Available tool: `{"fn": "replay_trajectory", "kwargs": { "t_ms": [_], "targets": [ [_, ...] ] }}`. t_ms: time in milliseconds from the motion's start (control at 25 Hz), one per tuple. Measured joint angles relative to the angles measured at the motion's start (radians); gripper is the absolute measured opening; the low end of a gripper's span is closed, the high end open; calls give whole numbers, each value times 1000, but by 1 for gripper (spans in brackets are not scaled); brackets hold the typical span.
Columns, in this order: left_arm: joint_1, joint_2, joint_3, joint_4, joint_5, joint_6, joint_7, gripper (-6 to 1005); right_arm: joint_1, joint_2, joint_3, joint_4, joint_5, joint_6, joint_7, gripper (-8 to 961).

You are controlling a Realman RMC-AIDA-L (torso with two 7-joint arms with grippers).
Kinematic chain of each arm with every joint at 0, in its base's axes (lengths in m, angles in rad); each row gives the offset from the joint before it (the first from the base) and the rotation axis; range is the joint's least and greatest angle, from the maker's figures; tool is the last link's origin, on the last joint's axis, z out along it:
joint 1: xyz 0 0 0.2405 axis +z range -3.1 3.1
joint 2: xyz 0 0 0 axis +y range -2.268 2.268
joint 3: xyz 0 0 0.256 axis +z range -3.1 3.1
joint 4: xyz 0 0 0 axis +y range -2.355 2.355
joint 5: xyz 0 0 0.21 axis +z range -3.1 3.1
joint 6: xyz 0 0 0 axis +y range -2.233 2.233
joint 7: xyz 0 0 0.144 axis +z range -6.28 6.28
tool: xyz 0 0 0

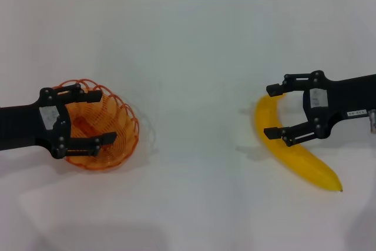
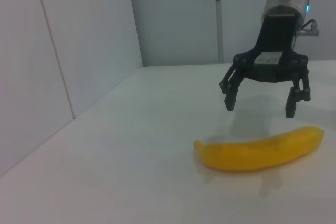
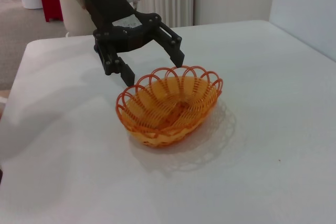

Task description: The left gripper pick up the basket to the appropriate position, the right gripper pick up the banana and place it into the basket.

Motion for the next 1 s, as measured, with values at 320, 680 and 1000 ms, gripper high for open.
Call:
{"fn": "replay_trajectory", "kwargs": {
  "t_ms": [320,680,1000],
  "targets": [
    [1,0,-3,0,-6,0,1,862,1,3,0,0,-4,0,-3,904],
    [-2,3,-185,5,-54,-9,-102,861,2,3,1,3,-5,2,-4,905],
    [-43,56,-295,89,1,-126,-470,863,12,3,1,6,-5,2,1,904]
  ]
}}
